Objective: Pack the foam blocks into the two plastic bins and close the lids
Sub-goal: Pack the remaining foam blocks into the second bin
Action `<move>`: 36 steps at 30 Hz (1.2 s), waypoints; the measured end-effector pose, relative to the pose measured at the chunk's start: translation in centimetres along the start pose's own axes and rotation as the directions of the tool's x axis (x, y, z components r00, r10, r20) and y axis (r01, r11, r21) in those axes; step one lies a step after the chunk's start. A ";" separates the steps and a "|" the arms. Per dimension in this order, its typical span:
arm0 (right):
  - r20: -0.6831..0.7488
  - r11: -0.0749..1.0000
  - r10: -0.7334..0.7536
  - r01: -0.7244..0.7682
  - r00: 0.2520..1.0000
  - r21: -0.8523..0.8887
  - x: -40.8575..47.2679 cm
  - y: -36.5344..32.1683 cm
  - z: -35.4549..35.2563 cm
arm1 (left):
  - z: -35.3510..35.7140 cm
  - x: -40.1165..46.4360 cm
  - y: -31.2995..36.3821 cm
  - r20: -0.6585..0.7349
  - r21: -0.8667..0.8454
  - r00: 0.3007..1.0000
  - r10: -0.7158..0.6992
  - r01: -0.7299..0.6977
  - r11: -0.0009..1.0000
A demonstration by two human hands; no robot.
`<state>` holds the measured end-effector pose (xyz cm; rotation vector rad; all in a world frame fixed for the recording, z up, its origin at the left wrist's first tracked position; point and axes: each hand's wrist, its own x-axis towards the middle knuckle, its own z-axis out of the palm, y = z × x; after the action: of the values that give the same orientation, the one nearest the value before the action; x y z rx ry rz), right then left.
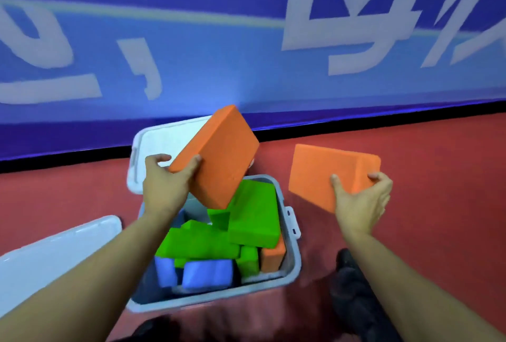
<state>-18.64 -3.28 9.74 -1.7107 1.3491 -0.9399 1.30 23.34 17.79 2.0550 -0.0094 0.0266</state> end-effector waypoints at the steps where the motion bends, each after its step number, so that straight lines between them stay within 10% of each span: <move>1: 0.019 0.999 0.004 -0.004 1.000 0.036 -1.7 -0.8 -0.5 | -2.2 -0.7 -1.3 -0.040 -0.032 0.998 -0.040 0.039 0.999; 9: 0.023 0.984 0.072 -0.074 0.997 0.159 -8.5 -3.3 1.4 | -10.0 -3.7 -11.3 -0.055 -0.258 0.930 -0.362 0.337 0.905; 13: 0.017 0.984 -0.176 0.175 0.984 0.039 -9.3 -4.4 3.6 | -8.8 -2.1 -11.4 -0.027 -0.110 0.936 -0.350 0.345 0.932; 19: 0.312 0.625 -0.668 0.737 0.675 -0.256 -7.9 -4.2 8.6 | -4.6 3.2 -10.8 0.076 0.158 0.930 -0.360 0.345 0.925; 26: 0.771 0.419 -0.530 0.899 0.354 -0.124 -8.9 -0.6 12.4 | 0.9 5.3 -16.2 0.179 0.421 0.859 -0.479 0.373 0.827; 36: 0.713 0.591 -0.474 0.787 0.517 -0.177 -11.2 -0.6 12.3 | -0.6 3.1 -19.0 0.487 0.399 0.681 -0.547 0.383 0.833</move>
<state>-9.42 9.18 3.67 -2.7378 0.4559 -0.3022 4.74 32.68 1.36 2.1951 0.1527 -0.9914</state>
